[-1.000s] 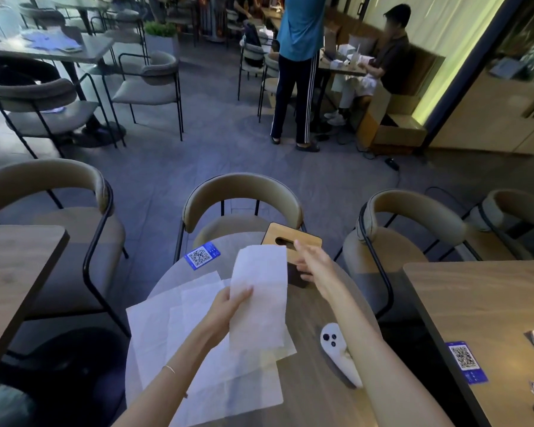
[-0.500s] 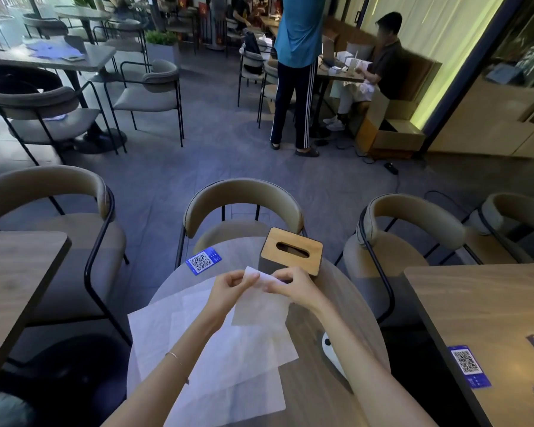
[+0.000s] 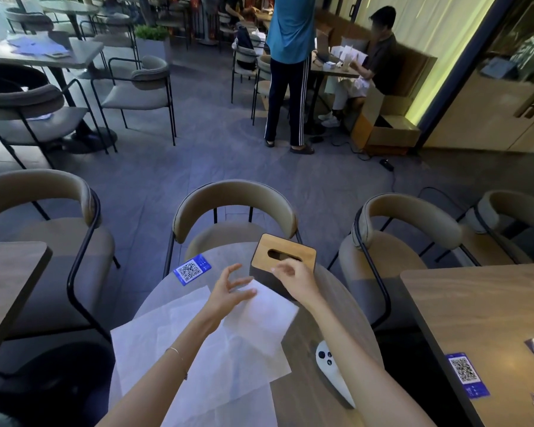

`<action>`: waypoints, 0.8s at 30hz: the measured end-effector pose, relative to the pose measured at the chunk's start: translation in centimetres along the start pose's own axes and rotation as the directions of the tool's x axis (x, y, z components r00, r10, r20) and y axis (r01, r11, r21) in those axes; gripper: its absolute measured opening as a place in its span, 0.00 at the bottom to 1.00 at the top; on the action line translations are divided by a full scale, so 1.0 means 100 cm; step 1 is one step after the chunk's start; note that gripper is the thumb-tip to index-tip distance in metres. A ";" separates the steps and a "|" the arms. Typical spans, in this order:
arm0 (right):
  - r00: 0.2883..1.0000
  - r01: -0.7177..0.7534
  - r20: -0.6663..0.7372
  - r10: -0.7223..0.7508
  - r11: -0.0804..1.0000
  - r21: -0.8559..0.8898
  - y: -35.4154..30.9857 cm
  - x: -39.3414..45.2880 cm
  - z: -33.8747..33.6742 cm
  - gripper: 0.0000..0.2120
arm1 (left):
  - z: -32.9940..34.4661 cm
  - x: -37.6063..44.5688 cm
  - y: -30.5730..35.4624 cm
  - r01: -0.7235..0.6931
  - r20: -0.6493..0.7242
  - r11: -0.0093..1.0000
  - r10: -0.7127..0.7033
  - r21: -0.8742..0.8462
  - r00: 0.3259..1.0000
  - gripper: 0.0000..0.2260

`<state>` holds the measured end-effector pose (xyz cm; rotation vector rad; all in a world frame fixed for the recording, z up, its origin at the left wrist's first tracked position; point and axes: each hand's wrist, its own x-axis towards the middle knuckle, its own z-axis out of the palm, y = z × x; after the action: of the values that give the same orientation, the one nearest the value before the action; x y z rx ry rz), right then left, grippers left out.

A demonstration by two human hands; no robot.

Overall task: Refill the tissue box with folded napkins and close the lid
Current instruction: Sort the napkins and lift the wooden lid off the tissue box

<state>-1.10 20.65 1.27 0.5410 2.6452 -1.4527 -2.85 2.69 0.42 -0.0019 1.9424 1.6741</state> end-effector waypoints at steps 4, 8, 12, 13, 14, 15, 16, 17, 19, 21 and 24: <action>0.999 0.041 0.003 -0.042 0.955 -0.295 0.013 0.028 0.000 0.18 | 0.017 0.022 0.008 -0.044 0.059 0.993 0.038 0.106 0.998 0.37; 0.996 0.065 0.085 -0.034 0.911 -0.406 0.014 0.045 0.004 0.26 | 0.029 0.041 0.003 -0.091 0.006 0.950 0.094 0.298 0.996 0.37; 0.996 0.034 0.084 0.000 0.914 -0.403 0.014 0.061 0.007 0.29 | 0.035 0.051 -0.008 -0.114 -0.080 0.895 0.164 0.430 0.983 0.37; 0.996 0.031 0.093 0.004 0.926 -0.377 0.015 0.063 0.007 0.30 | 0.036 0.052 -0.008 -0.114 -0.081 0.892 0.165 0.436 0.983 0.37; 0.995 0.031 0.100 0.005 0.936 -0.352 0.016 0.065 0.006 0.30 | 0.037 0.052 -0.007 -0.113 -0.081 0.893 0.164 0.436 0.983 0.37; 0.995 0.028 0.104 0.008 0.943 -0.332 0.017 0.066 0.007 0.30 | 0.038 0.052 -0.007 -0.119 -0.081 0.894 0.171 0.432 0.982 0.37; 0.994 0.024 0.108 0.011 0.948 -0.316 0.018 0.067 0.006 0.29 | 0.039 0.051 -0.005 -0.123 -0.079 0.894 0.174 0.431 0.982 0.37; 0.994 0.014 0.110 0.019 0.956 -0.293 0.018 0.067 0.005 0.29 | 0.039 0.050 -0.005 -0.131 -0.074 0.892 0.180 0.434 0.981 0.37; 0.994 -0.002 0.103 0.027 0.973 -0.233 0.018 0.067 0.002 0.28 | 0.039 0.050 -0.005 -0.135 -0.065 0.886 0.182 0.444 0.981 0.37; 0.995 -0.019 0.097 0.034 0.989 -0.147 0.016 0.066 -0.003 0.26 | 0.038 0.049 -0.005 -0.129 -0.059 0.883 0.174 0.450 0.983 0.37; 0.997 -0.021 0.075 0.018 0.999 0.029 0.005 0.064 -0.014 0.25 | 0.037 0.044 -0.006 -0.118 -0.051 0.905 0.152 0.408 0.987 0.37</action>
<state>-6.73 23.78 0.12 0.5038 2.5583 -1.4793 -4.76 7.51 -2.16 0.2308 2.3677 1.3385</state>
